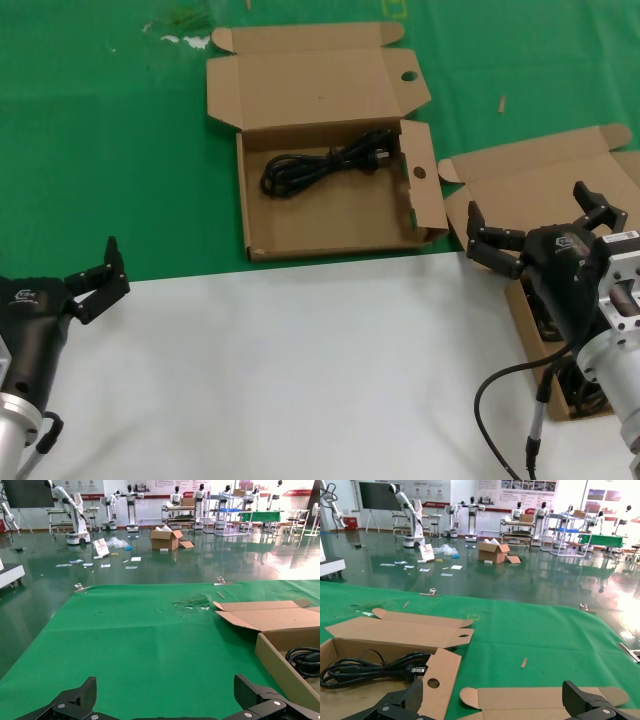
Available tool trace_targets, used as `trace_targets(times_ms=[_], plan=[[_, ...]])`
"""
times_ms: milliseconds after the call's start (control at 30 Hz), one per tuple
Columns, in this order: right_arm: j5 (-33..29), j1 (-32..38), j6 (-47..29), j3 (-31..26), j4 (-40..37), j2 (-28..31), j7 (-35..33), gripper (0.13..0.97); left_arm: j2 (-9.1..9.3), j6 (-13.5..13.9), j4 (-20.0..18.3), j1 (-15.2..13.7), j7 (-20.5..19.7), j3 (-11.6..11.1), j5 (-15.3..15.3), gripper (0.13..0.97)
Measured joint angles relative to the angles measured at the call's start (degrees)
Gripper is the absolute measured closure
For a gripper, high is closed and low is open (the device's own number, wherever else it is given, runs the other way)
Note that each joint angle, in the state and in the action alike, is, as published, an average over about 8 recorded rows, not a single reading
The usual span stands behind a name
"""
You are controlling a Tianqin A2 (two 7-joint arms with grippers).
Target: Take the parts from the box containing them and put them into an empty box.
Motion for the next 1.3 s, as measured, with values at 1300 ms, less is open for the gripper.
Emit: trace_targets(times_ms=[1300], plan=[[0.0,0.0,0.0,0.0,0.0,0.0,0.0,0.129,0.0,0.0,0.0,0.0,0.0,0.0,0.0,0.132]])
